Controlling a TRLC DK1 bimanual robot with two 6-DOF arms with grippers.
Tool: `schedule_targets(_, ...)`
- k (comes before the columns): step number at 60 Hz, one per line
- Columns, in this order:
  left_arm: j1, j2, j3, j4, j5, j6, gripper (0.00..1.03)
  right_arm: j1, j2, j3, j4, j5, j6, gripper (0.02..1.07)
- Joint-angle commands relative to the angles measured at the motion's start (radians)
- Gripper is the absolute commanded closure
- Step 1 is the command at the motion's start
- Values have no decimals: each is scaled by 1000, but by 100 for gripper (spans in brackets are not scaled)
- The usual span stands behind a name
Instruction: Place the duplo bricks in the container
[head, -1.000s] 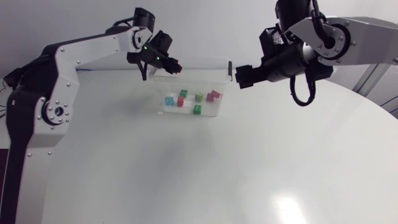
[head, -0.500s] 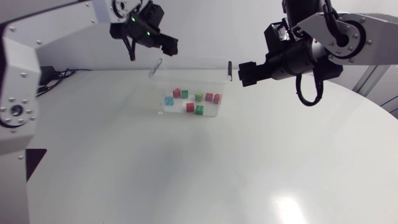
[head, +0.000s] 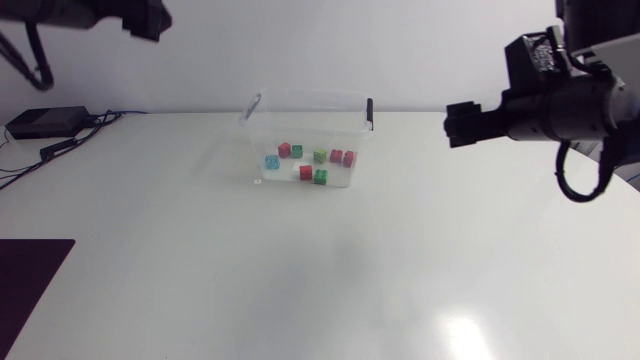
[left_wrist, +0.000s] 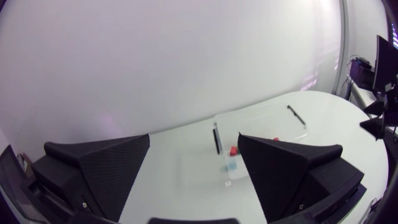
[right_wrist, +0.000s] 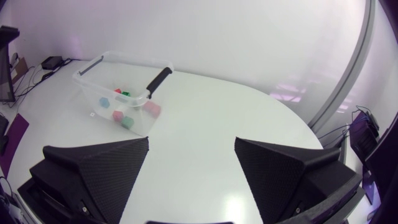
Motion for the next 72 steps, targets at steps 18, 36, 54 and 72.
schedule_targets(18, 174, -392, -545, 223, -38, 33, 4, -156, -301, -325, 130, 8, -96, 7)
schedule_targets(36, 234, -641, -766, 331, -43, 56, 4, -220, -540, -495, 181, 14, -143, 7)
schedule_targets(54, 243, -804, -911, 410, -58, 72, 4, -281, -715, -598, 189, -5, -194, 7)
schedule_targets(72, 227, -943, -1055, 432, -28, 7, 4, -286, -838, -719, 255, -52, -152, 7)
